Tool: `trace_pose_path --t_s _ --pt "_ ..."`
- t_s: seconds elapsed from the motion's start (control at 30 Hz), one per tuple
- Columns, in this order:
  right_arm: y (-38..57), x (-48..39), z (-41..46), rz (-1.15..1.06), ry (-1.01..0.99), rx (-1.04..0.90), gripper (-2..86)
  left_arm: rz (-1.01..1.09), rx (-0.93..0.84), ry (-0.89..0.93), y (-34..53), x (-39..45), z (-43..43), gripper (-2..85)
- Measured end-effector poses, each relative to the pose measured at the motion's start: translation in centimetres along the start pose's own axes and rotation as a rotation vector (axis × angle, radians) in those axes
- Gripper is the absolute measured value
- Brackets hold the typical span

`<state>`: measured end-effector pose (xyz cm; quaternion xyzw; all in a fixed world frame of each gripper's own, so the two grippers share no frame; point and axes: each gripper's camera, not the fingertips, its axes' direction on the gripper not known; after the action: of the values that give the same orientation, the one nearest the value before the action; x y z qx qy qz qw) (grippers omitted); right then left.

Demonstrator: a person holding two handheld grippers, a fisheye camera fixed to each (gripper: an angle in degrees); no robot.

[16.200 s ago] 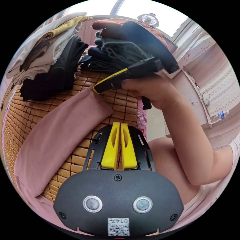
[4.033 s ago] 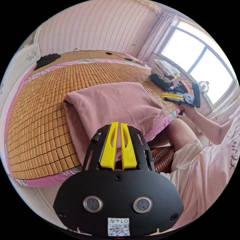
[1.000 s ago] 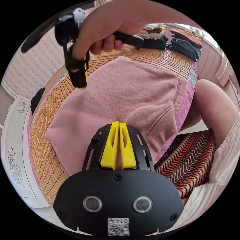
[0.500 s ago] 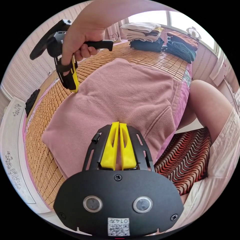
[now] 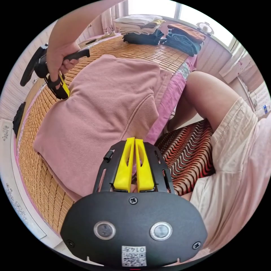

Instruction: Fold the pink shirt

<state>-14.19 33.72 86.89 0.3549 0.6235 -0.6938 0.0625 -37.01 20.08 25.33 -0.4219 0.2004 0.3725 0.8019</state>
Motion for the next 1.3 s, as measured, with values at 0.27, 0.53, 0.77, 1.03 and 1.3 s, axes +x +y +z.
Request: trace_pose_path --t_s 0.27,0.53,0.77,1.03,1.3 --pt "3.6 0.3 -0.1 0.001 0.04 0.035 -0.8 0.087 -0.042 -0.042 -0.1 0.9 0.3 -1.0" --pt "11.1 2.5 -0.1 0.15 -0.022 0.25 -0.8 0.048 -0.042 -0.104 1.3 2.0 0.3 -1.0" --pt "24.0 6.4 -4.8 0.285 -0.287 0.504 -0.3 -0.083 0.276 -0.049 6.1 2.4 -4.7 -0.9" --pt "51.2 10.2 2.9 0.686 -0.512 0.562 8.1 -0.241 0.352 -0.011 6.3 2.4 -5.6 1.3" --pt "60.6 8.6 7.9 0.844 -0.505 0.464 5.8 -0.137 0.4 0.099 3.0 4.2 -5.2 14.7"
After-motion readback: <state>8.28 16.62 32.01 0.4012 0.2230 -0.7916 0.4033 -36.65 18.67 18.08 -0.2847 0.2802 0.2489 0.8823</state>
